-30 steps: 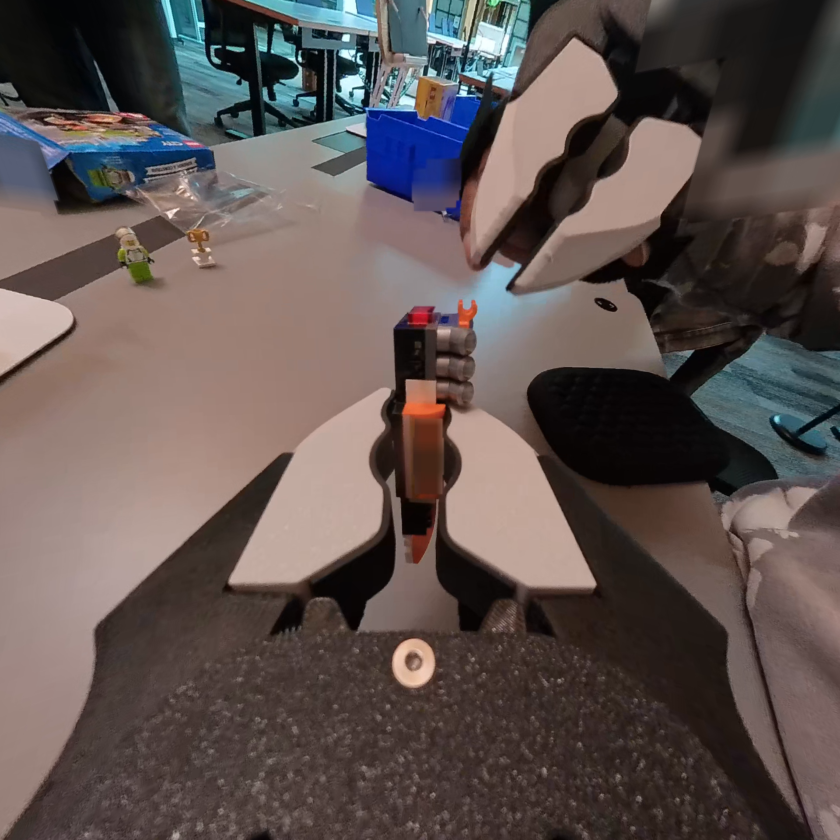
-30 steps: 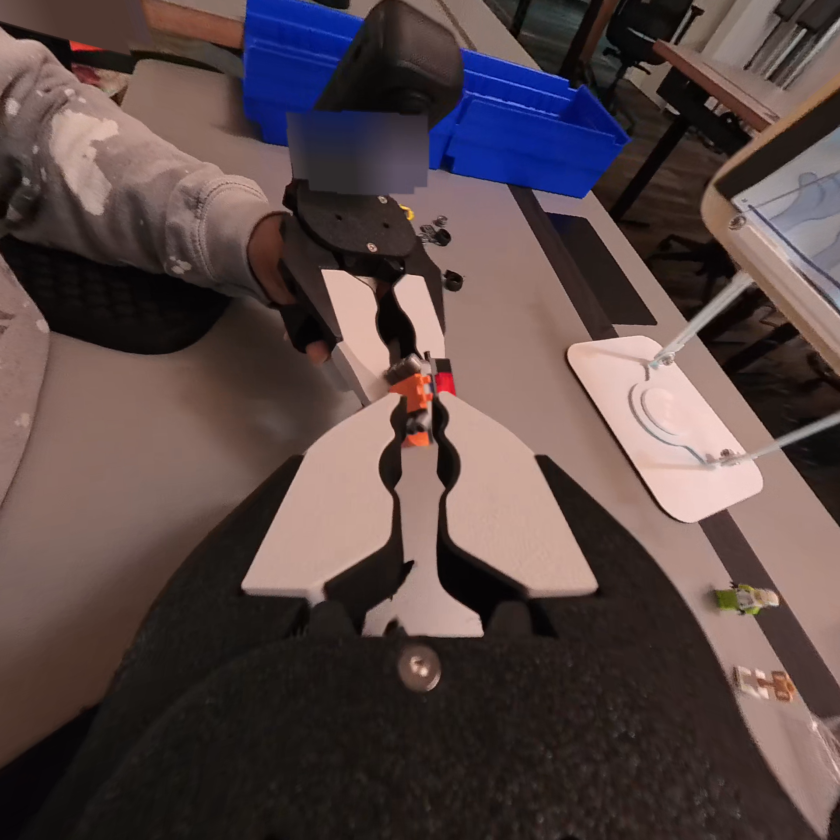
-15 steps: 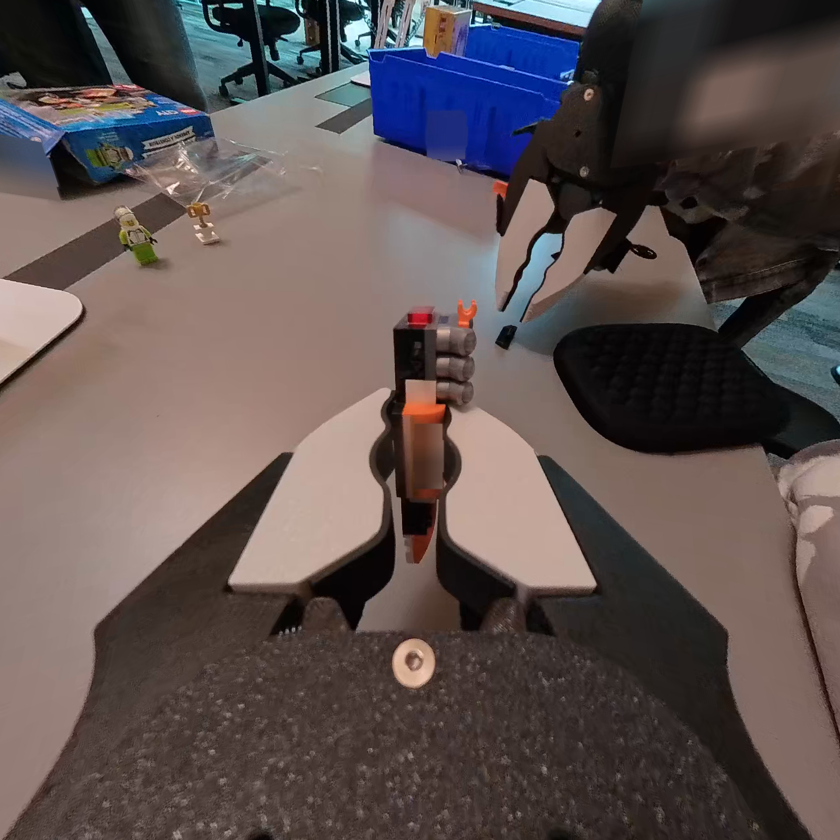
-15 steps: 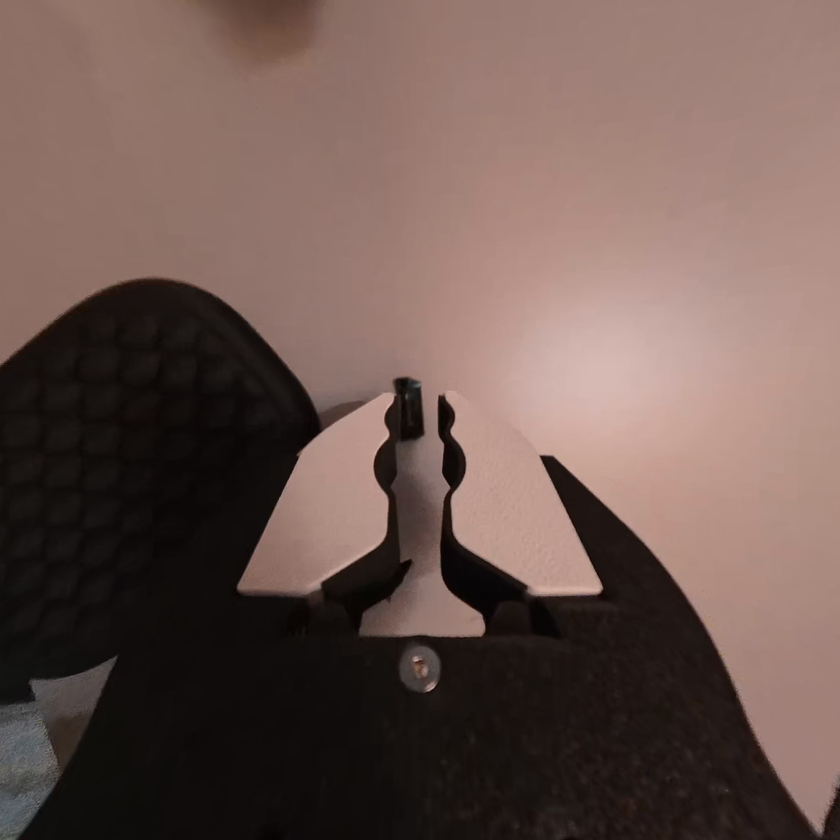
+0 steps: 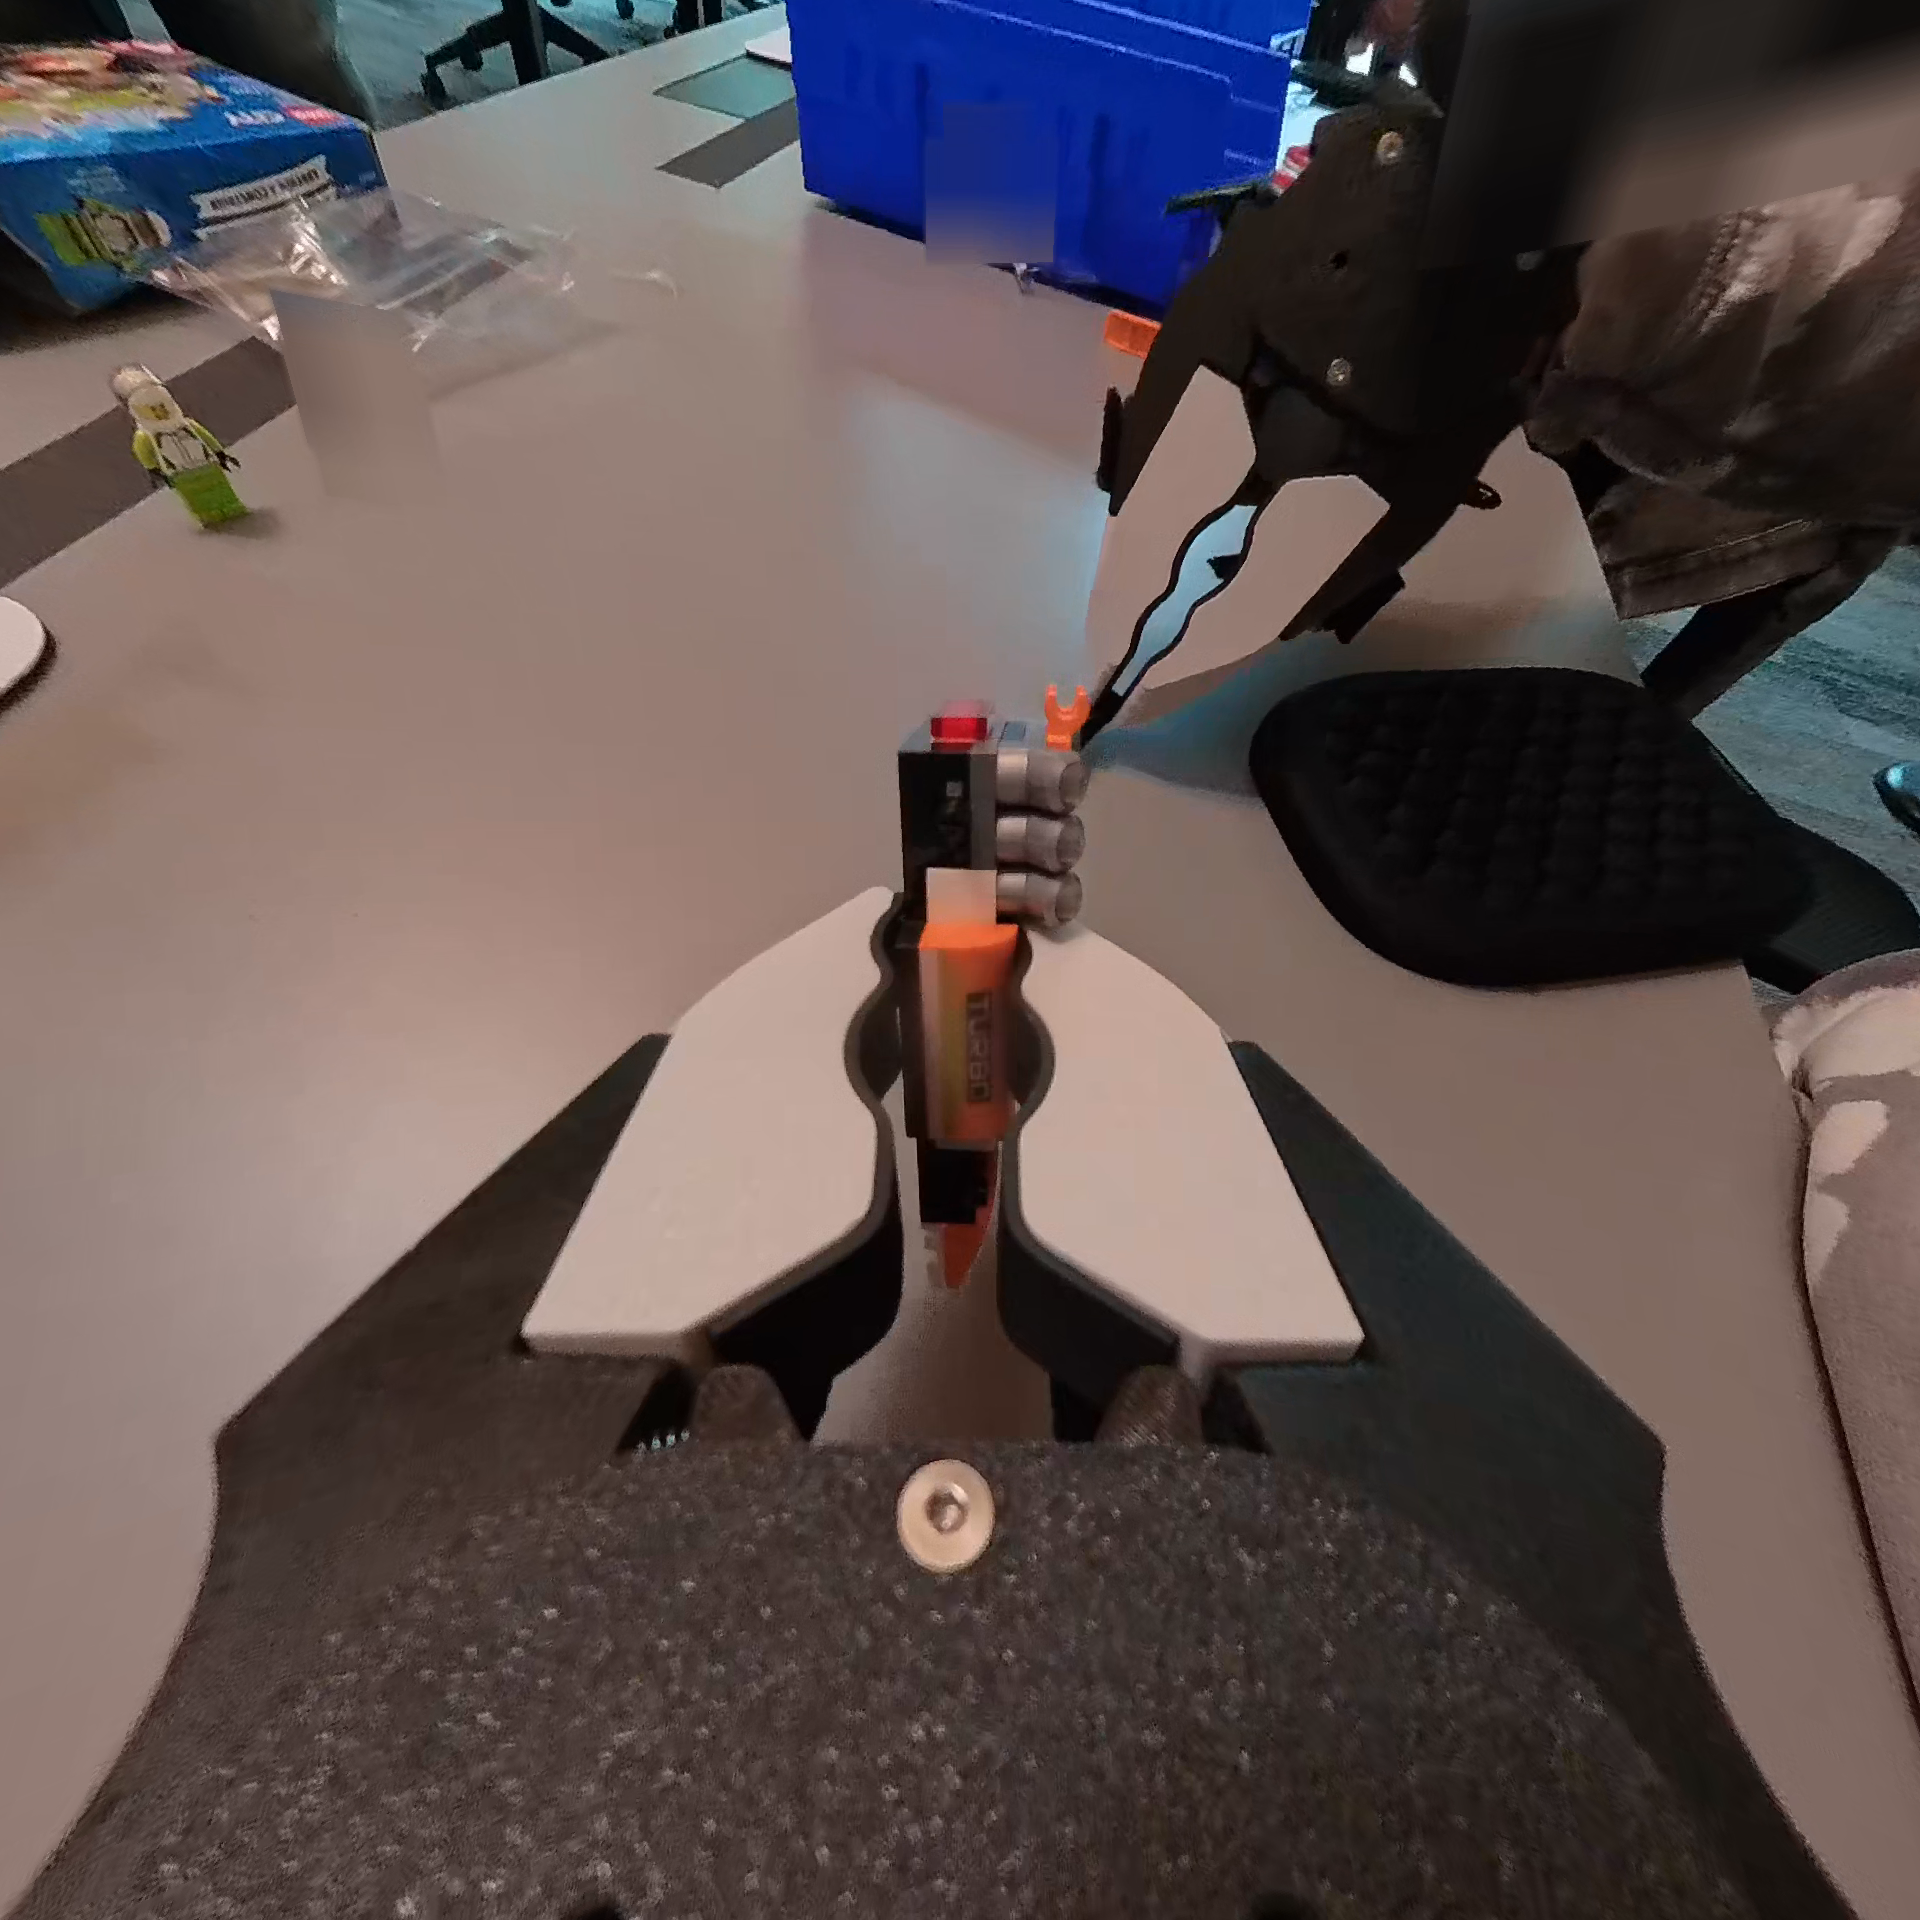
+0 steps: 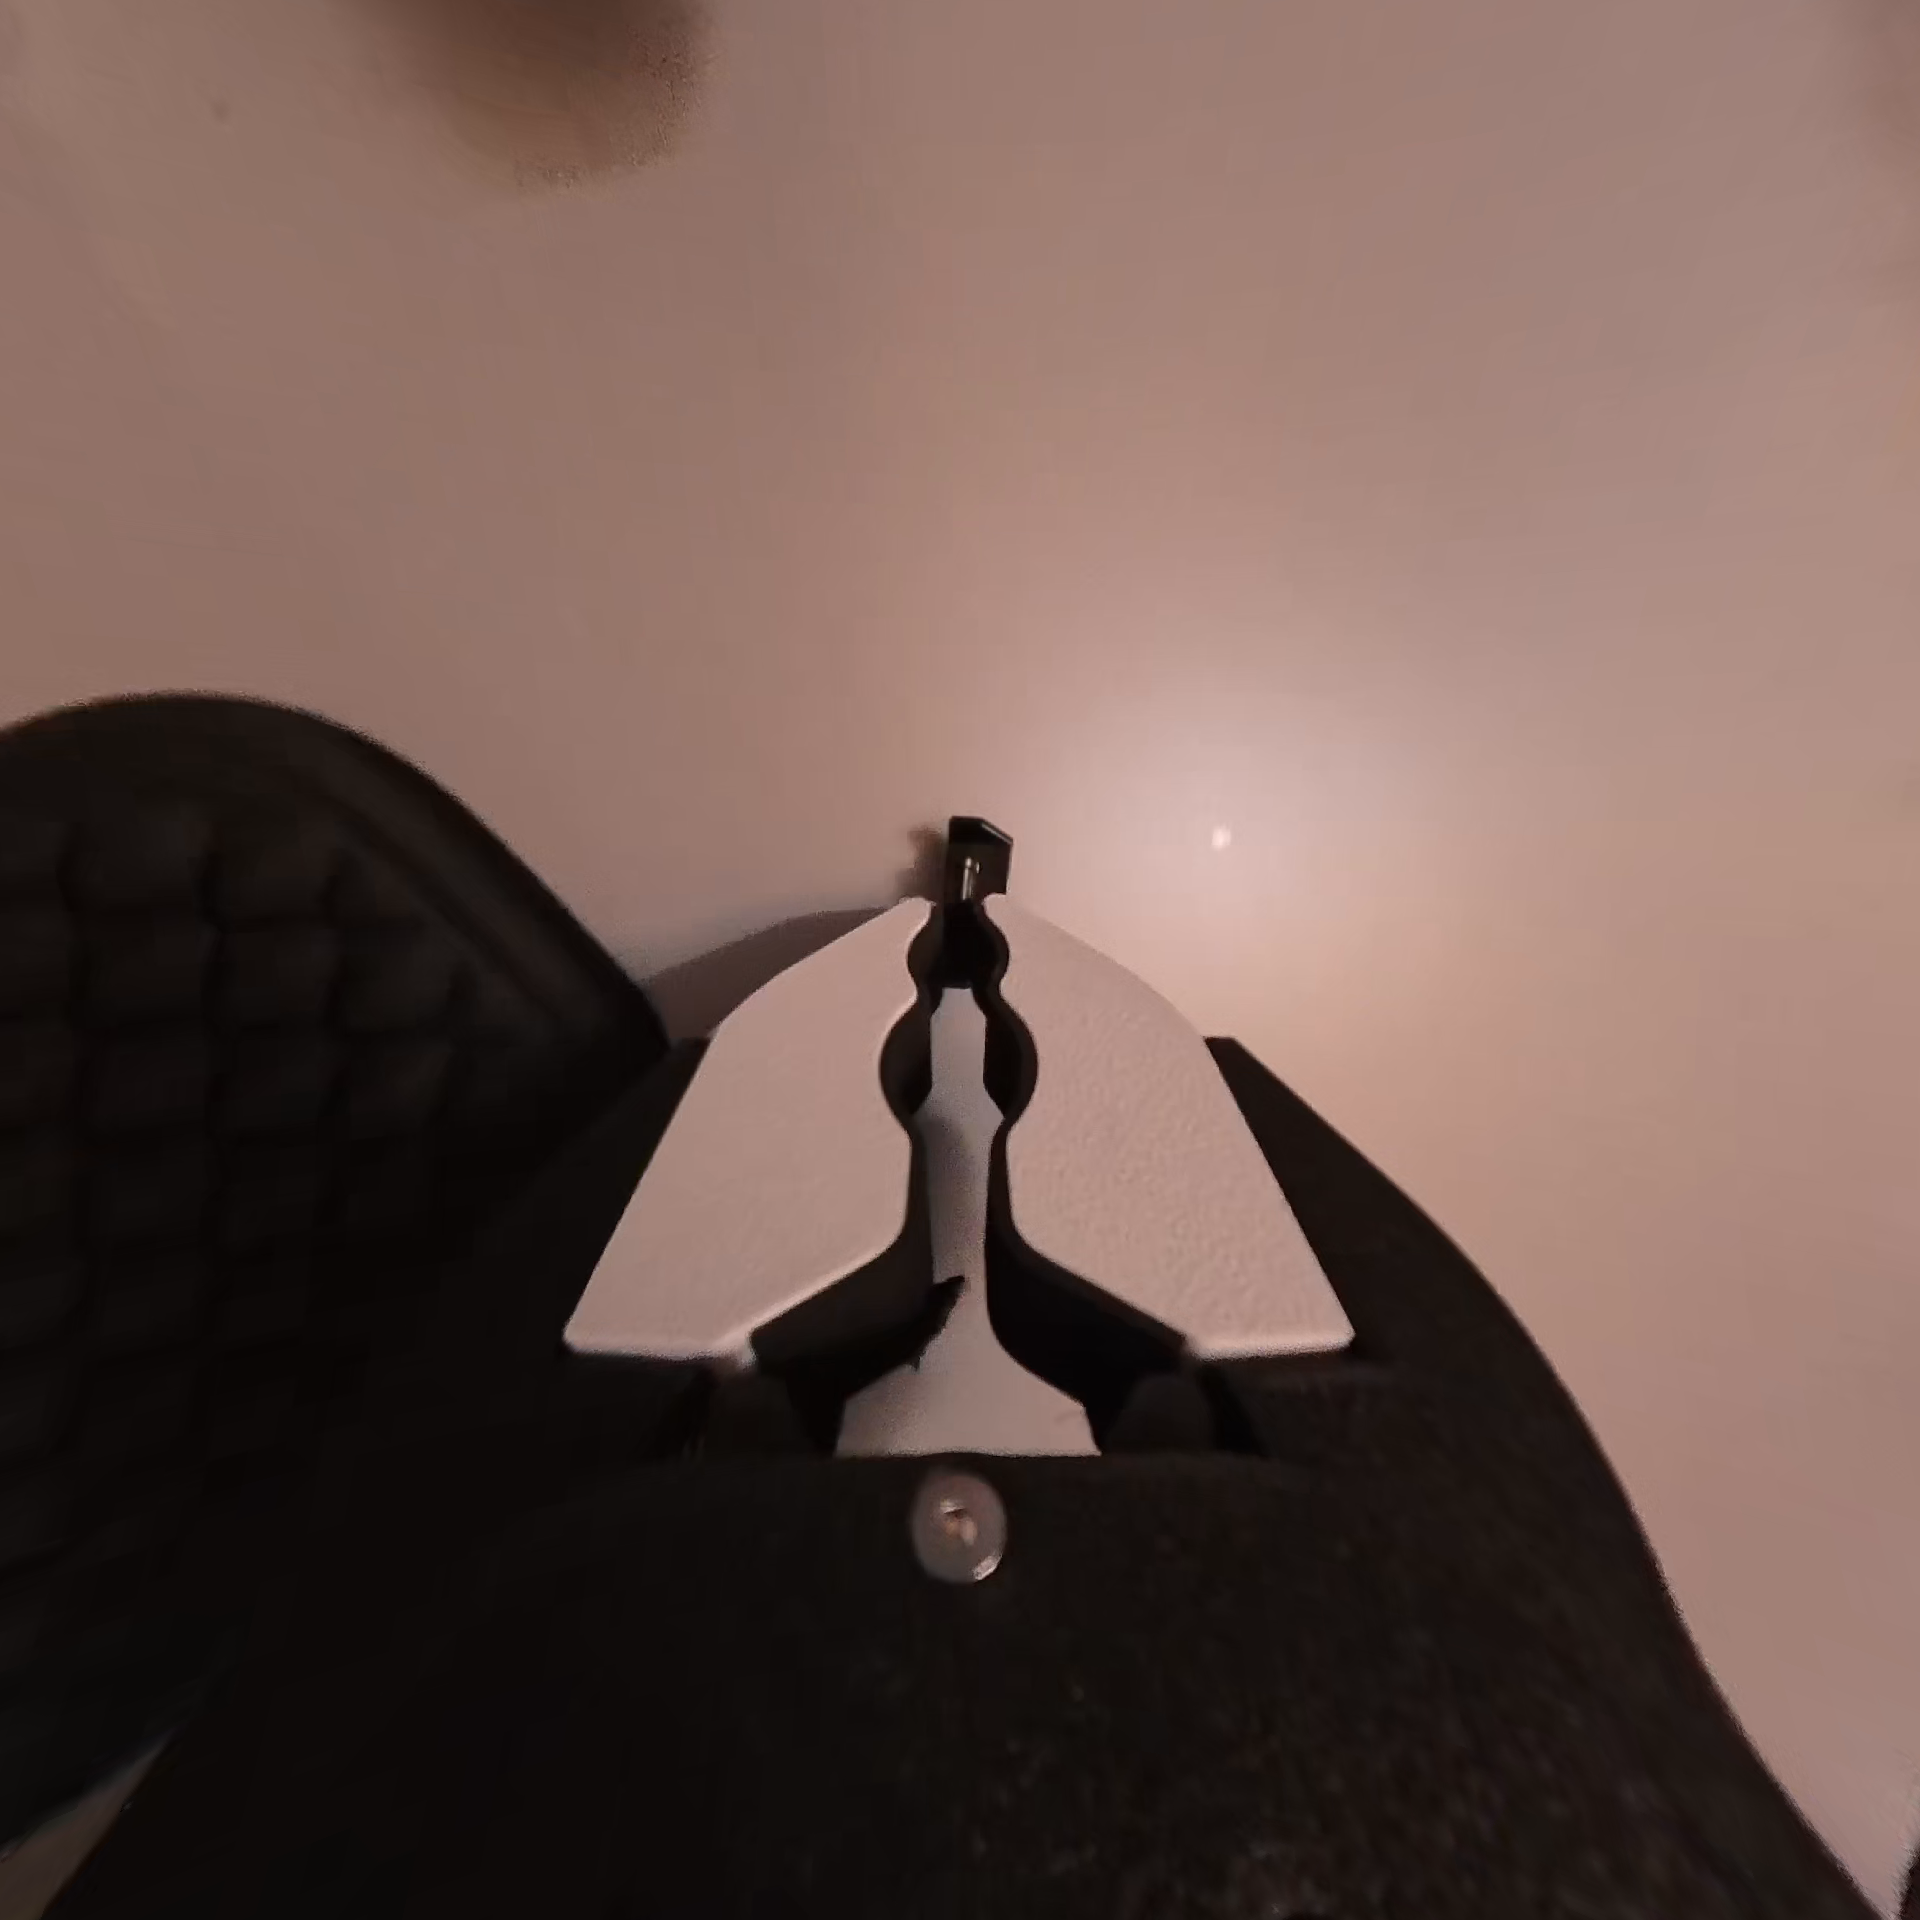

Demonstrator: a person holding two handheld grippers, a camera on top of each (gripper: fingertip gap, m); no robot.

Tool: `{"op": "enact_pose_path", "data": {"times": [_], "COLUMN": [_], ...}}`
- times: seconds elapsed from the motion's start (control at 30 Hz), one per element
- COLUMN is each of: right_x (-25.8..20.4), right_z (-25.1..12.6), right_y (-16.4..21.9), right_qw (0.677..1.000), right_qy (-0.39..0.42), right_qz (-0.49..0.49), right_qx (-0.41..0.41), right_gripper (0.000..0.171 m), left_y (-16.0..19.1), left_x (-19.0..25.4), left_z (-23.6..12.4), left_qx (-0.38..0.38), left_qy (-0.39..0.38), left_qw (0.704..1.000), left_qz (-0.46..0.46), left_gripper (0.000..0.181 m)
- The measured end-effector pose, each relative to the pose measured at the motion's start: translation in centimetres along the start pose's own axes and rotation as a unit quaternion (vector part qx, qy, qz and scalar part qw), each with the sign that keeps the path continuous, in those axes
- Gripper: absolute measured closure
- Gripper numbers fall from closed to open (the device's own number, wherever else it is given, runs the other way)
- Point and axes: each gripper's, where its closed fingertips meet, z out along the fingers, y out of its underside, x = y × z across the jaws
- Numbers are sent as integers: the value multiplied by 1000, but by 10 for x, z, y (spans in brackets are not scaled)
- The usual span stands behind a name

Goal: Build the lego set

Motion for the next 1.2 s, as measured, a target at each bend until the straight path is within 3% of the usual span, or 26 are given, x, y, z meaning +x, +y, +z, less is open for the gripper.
{"op": "enact_pose_path", "data": {"times": [0.13,0.33,0.6,1.03,1.2], "right_x": [-11,-30,-10,-39,-42], "right_z": [13,7,12,22,24], "right_y": [-23,-51,-32,-37,-42], "right_qw": [1000,995,969,992,995], "right_qy": [6,-63,-160,-104,-83], "right_qz": [2,45,182,70,53], "right_qx": [4,59,48,-17,-8], "right_gripper": [163,151,158,148,158], "left_y": [2,1,5,9,8], "left_x": [1,0,1,-1,1], "left_z": [1,-1,1,4,3], "left_qx": [-6,-5,-14,-21,-22], "left_qy": [2,1,6,11,10], "left_qw": [1000,1000,1000,1000,1000], "left_qz": [0,-3,-3,-10,-5], "left_gripper": [167,167,166,167,167]}}
